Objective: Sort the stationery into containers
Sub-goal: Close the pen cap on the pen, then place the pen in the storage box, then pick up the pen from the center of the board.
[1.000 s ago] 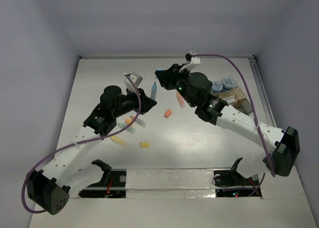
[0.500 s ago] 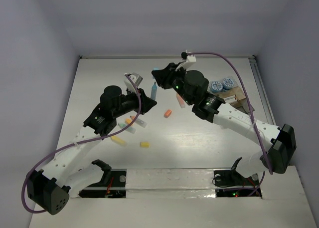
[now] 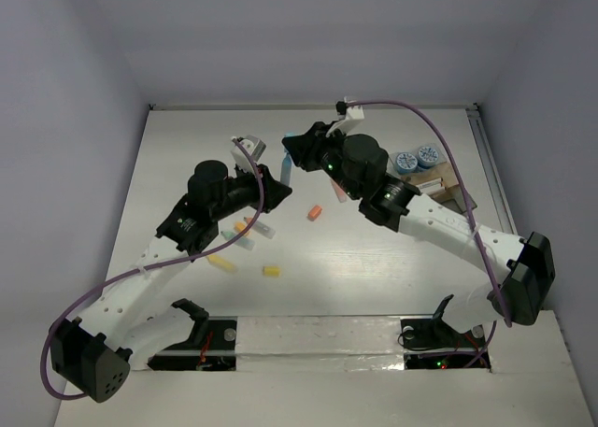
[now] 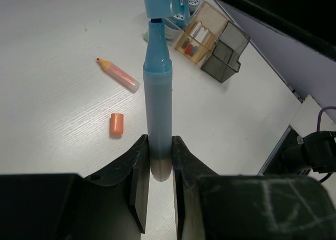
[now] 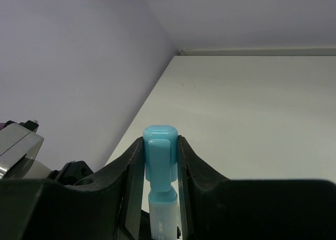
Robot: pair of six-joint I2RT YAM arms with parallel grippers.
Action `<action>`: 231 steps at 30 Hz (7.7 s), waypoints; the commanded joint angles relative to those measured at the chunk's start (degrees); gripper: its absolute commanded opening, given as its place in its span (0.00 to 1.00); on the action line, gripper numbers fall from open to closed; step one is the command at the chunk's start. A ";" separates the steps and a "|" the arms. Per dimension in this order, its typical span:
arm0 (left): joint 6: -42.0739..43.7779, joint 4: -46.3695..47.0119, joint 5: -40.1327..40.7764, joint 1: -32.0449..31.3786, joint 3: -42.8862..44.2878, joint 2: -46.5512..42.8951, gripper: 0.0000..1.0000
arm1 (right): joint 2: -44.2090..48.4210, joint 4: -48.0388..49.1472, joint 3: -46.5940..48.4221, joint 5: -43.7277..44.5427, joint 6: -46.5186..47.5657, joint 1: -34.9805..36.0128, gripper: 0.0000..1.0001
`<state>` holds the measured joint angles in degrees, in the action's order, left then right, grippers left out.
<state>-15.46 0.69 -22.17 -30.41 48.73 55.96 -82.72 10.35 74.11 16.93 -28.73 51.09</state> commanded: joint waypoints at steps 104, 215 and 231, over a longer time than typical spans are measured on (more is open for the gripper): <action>-3.17 -0.60 7.06 0.79 6.12 -4.10 0.49 | 13.37 -6.83 -15.49 3.37 -10.31 -0.44 0.00; -5.02 -9.13 60.50 10.81 -0.83 -27.39 0.99 | -58.70 -36.99 45.60 -16.48 26.01 20.45 0.12; -1.67 -2.10 39.09 10.81 -1.53 -27.67 0.99 | -26.46 -9.92 17.58 -5.87 11.34 9.56 0.00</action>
<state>-18.26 -5.96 26.89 -19.75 47.35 26.87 -116.42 -9.02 94.89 5.69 -12.56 64.73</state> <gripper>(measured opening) 0.992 0.328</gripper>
